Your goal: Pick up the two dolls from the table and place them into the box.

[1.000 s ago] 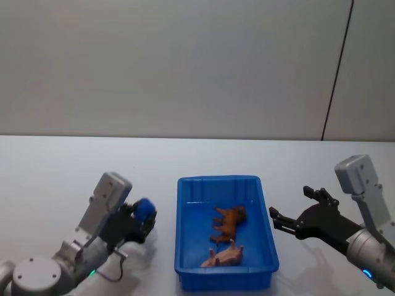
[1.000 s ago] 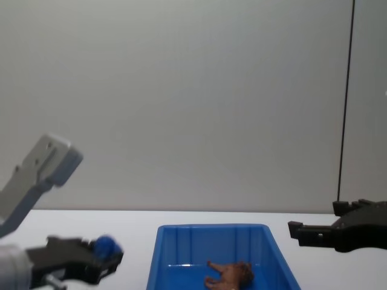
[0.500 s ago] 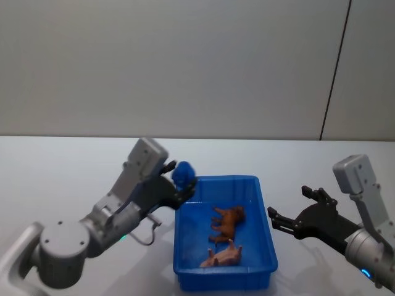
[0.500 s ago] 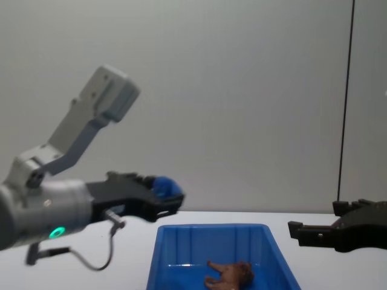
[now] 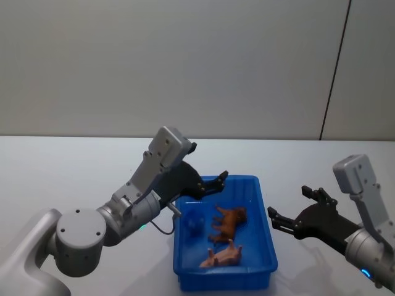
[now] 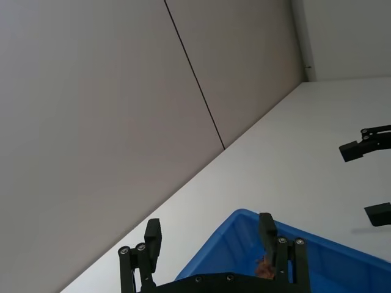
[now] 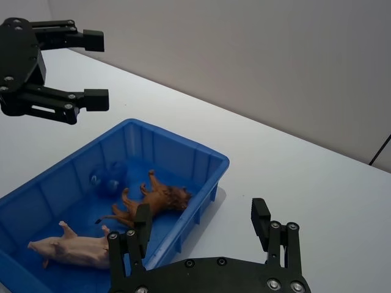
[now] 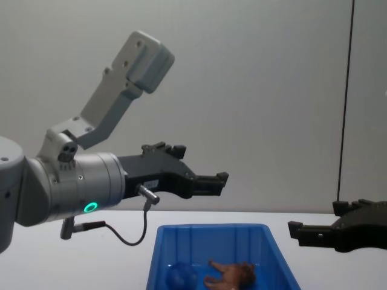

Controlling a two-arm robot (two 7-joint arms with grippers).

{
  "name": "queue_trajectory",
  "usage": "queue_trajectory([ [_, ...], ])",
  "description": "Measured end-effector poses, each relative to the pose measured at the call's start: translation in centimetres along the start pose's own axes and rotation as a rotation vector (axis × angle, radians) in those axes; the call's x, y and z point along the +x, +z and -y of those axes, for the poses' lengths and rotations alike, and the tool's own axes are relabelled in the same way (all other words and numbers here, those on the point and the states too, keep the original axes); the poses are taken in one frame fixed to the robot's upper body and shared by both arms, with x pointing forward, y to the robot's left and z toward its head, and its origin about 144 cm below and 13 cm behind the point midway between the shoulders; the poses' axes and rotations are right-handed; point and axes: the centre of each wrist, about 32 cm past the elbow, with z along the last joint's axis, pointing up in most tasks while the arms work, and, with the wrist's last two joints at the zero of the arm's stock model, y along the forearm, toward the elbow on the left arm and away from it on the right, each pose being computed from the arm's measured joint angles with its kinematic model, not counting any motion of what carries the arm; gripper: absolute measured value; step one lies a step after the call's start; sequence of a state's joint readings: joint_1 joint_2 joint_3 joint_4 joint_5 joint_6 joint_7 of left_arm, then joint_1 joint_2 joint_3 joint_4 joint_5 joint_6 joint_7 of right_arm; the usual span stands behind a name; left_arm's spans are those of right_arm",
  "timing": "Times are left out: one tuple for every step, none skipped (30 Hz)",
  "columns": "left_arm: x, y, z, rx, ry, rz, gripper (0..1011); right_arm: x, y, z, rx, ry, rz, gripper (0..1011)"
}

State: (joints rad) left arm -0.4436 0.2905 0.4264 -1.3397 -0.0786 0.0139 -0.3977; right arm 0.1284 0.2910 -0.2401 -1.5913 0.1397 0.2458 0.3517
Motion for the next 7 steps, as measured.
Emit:
queue_trajectory([
  [-0.04, 0.06, -0.07, -0.005, -0.001, 0.002, 1001, 0.0, 0.0, 0.0, 0.0, 0.0, 0.0, 1001],
  [-0.08, 0.1, -0.15, -0.009, -0.001, 0.003, 1001, 0.0, 0.0, 0.0, 0.0, 0.0, 0.0, 1001],
  [-0.13, 0.15, -0.24, -0.012, -0.001, 0.004, 1001, 0.0, 0.0, 0.0, 0.0, 0.0, 0.0, 1001],
  [-0.24, 0.2, -0.45, -0.02, 0.001, 0.006, 1001, 0.0, 0.0, 0.0, 0.0, 0.0, 0.0, 1001],
  [-0.3, 0.26, -0.56, -0.024, 0.002, 0.007, 1001, 0.0, 0.0, 0.0, 0.0, 0.0, 0.0, 1001],
  [-0.33, 0.28, -0.63, -0.027, 0.003, 0.008, 1001, 0.0, 0.0, 0.0, 0.0, 0.0, 0.0, 1001],
  [-0.36, 0.33, -0.71, -0.03, 0.004, 0.008, 1001, 0.0, 0.0, 0.0, 0.0, 0.0, 0.0, 1001],
])
